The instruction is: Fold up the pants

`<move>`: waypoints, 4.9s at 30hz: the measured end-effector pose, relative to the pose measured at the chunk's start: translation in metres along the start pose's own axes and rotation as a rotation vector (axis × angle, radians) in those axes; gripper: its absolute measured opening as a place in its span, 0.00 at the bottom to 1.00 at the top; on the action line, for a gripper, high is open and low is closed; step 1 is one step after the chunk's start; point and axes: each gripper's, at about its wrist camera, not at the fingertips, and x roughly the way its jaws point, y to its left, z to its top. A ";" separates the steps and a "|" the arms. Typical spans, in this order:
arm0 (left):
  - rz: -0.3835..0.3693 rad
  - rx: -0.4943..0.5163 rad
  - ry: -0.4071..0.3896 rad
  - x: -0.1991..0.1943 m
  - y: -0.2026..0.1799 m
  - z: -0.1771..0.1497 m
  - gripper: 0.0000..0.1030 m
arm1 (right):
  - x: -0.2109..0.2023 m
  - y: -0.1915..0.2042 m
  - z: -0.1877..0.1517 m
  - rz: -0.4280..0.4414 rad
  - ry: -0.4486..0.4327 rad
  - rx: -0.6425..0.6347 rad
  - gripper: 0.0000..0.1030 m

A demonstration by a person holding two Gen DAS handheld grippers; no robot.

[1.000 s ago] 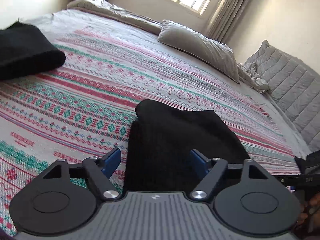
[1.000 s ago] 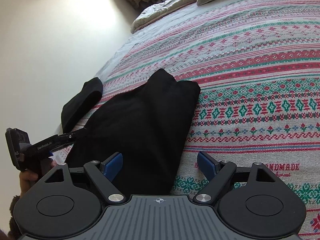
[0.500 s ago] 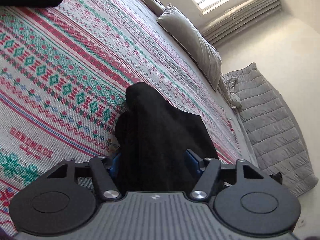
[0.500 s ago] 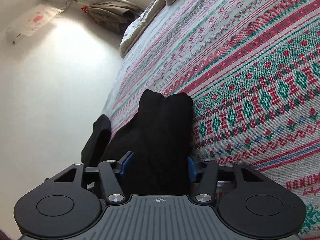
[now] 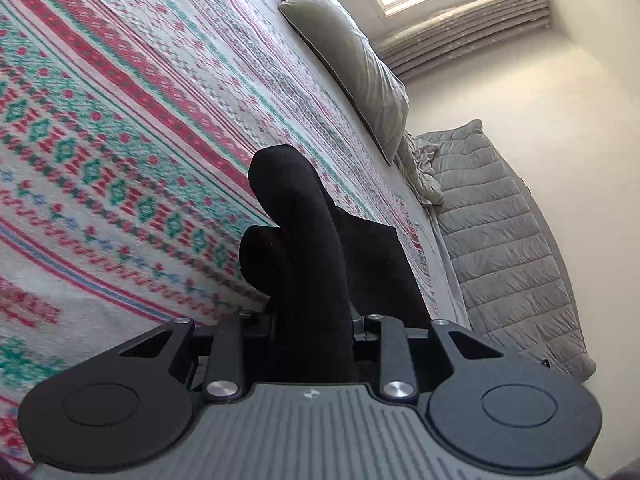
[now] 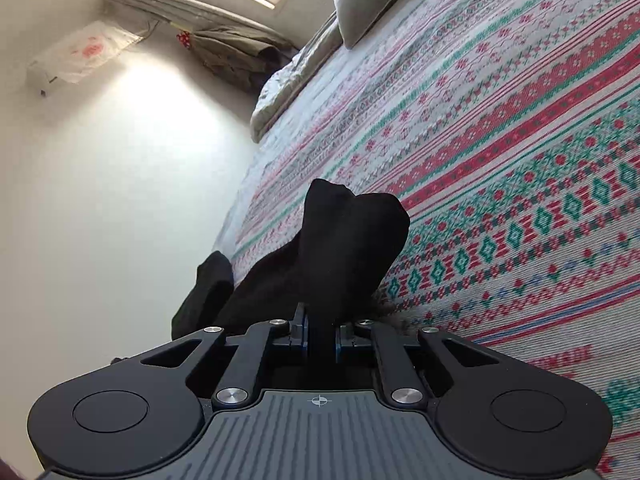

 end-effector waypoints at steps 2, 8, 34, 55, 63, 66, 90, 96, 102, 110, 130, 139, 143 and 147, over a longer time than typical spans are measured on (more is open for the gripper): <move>-0.010 0.009 0.020 0.021 -0.013 0.000 0.38 | -0.017 -0.009 0.006 0.002 -0.033 0.020 0.11; -0.068 0.027 0.047 0.074 -0.049 -0.003 0.38 | -0.068 -0.037 0.033 0.025 -0.144 0.091 0.11; 0.227 0.308 -0.079 0.083 -0.087 -0.006 0.69 | -0.071 -0.075 0.081 -0.273 -0.185 -0.173 0.53; 0.431 0.710 0.089 0.035 -0.100 -0.111 0.84 | -0.114 -0.024 -0.028 -0.502 0.068 -0.532 0.79; 0.557 0.780 -0.013 0.027 -0.144 -0.138 1.00 | -0.133 0.009 -0.040 -0.610 -0.044 -0.611 0.86; 0.582 0.745 -0.041 0.030 -0.155 -0.142 1.00 | -0.129 0.020 -0.047 -0.661 -0.078 -0.651 0.91; 0.853 0.567 -0.111 0.066 -0.163 -0.161 1.00 | -0.102 0.029 -0.061 -0.777 -0.085 -0.604 0.99; 0.854 0.577 -0.096 0.069 -0.164 -0.166 1.00 | -0.096 0.026 -0.064 -0.784 -0.063 -0.608 0.99; 0.853 0.579 -0.093 0.069 -0.165 -0.168 1.00 | -0.094 0.025 -0.064 -0.792 -0.055 -0.606 0.99; 0.851 0.573 -0.090 0.070 -0.164 -0.168 1.00 | -0.093 0.024 -0.064 -0.794 -0.050 -0.605 0.99; 0.851 0.566 -0.087 0.070 -0.164 -0.169 1.00 | -0.093 0.021 -0.063 -0.796 -0.048 -0.600 0.99; 0.851 0.565 -0.085 0.070 -0.163 -0.168 1.00 | -0.093 0.020 -0.064 -0.799 -0.048 -0.595 0.99; 0.851 0.565 -0.083 0.070 -0.163 -0.169 1.00 | -0.093 0.017 -0.063 -0.799 -0.044 -0.594 0.99; 0.852 0.568 -0.080 0.071 -0.163 -0.170 1.00 | -0.093 0.017 -0.063 -0.799 -0.043 -0.593 0.99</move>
